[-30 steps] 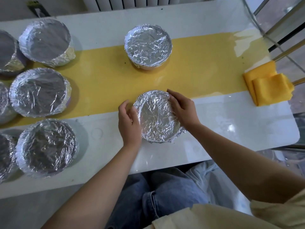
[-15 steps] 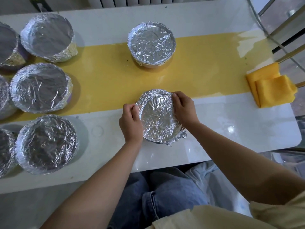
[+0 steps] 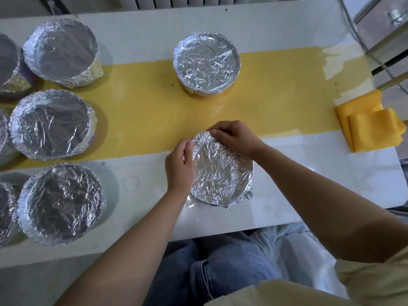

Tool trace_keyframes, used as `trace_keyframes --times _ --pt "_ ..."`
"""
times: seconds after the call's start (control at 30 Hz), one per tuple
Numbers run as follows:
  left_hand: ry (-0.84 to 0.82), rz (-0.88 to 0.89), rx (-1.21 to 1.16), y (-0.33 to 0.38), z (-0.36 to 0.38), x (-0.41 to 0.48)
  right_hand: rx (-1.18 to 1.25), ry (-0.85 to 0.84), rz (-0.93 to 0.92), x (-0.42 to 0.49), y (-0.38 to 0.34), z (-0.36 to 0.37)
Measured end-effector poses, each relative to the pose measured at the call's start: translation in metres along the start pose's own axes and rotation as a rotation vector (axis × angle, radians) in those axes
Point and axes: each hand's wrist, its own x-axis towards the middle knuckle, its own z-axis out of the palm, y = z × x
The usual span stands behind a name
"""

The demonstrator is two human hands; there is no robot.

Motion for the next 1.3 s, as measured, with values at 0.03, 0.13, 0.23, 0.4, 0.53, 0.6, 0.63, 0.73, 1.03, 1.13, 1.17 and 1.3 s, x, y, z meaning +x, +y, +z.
trace_keyframes --times 0.03,0.13,0.23,0.4,0.53,0.6,0.63,0.73,1.03,1.13,1.17,1.3 --pt "0.005 0.002 0.015 0.0 0.0 0.0 -0.014 -0.011 0.001 0.001 0.0 0.0" --pt "0.009 -0.012 0.039 0.002 -0.001 0.002 -0.018 -0.013 0.01 0.0 -0.002 0.002" --pt "-0.003 -0.023 0.046 0.004 -0.002 0.002 -0.016 0.011 0.004 -0.003 -0.001 0.004" --pt "-0.016 -0.038 0.054 0.0 -0.002 0.002 -0.055 0.056 -0.017 -0.004 -0.002 0.006" --pt "-0.051 -0.027 0.094 0.005 -0.007 0.004 -0.073 0.065 -0.02 -0.007 0.0 0.005" --pt "-0.066 -0.021 0.089 0.006 -0.009 0.006 -0.072 0.109 -0.023 -0.01 0.002 0.004" --pt "-0.078 -0.026 0.066 0.006 -0.009 0.008 -0.065 0.154 -0.016 -0.012 0.003 0.003" --pt "-0.142 -0.092 -0.008 0.006 -0.008 0.016 -0.051 0.347 0.025 -0.019 0.007 0.004" --pt "0.014 -0.202 0.089 0.01 -0.016 -0.005 -0.061 0.665 0.086 -0.031 0.009 0.012" --pt "0.056 -0.23 0.127 0.009 -0.02 -0.012 -0.293 0.656 -0.316 -0.045 -0.008 0.016" --pt "0.046 -0.258 0.138 0.011 -0.021 -0.014 -0.336 0.563 -0.429 -0.052 -0.016 0.019" --pt "0.054 -0.311 0.206 0.012 -0.024 -0.02 -0.62 0.188 -0.647 -0.079 -0.022 0.044"
